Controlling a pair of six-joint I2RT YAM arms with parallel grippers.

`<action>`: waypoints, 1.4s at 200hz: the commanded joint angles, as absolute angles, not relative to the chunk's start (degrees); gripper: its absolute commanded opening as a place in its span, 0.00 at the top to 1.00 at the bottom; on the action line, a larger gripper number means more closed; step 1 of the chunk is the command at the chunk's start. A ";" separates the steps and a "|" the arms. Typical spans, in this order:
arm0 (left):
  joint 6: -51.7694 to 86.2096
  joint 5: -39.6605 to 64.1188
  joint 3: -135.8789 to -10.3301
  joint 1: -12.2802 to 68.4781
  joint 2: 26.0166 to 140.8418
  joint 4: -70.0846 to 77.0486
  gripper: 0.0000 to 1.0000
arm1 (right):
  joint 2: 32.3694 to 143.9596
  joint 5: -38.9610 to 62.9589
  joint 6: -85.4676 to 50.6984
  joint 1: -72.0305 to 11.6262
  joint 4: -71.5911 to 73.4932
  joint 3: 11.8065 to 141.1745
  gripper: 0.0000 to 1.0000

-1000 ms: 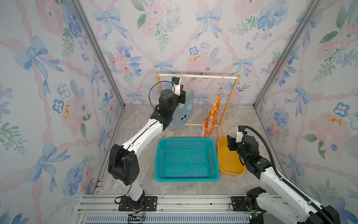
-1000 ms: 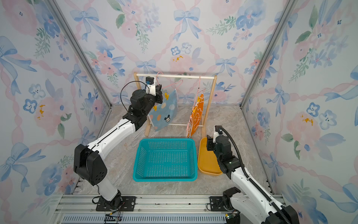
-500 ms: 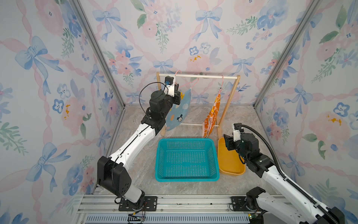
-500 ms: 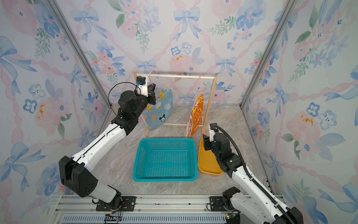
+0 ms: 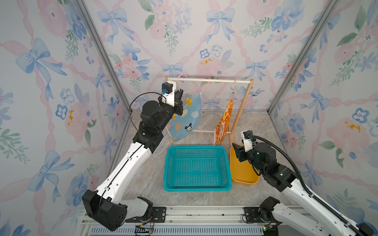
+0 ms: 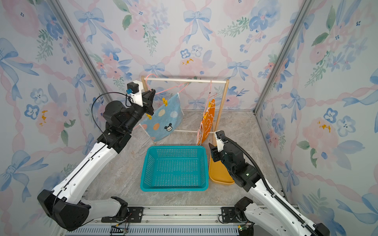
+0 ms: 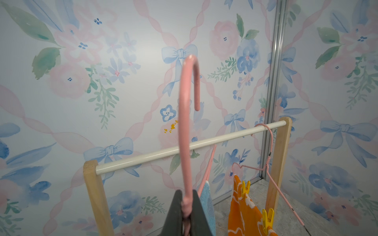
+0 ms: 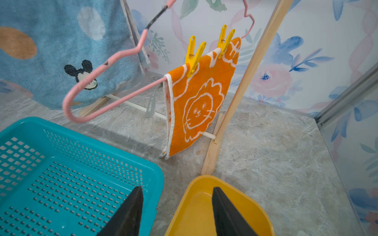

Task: Remove the clothespins securing towels to the hanger
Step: Pick up the hanger from the clothesline, then remove the clothespin from the hanger.

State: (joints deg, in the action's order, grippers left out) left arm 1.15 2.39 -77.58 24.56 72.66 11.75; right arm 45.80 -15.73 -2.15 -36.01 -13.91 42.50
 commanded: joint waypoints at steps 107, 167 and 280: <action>8.31 20.18 -71.68 17.80 60.98 6.06 1.00 | 47.48 -18.26 6.51 -55.32 -21.80 53.87 0.44; 12.84 29.76 -72.96 13.70 59.97 2.88 1.00 | 52.99 -16.24 9.98 -60.28 -20.48 59.12 0.44; 12.31 37.64 -66.95 12.69 60.45 -3.78 1.00 | 64.37 -4.48 11.92 -63.24 -9.13 63.37 0.44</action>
State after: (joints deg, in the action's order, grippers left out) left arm 12.29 35.24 -68.58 13.08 60.29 -4.01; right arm 63.07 -8.08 12.05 -62.48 -13.78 62.59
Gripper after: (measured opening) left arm 0.080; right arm 0.564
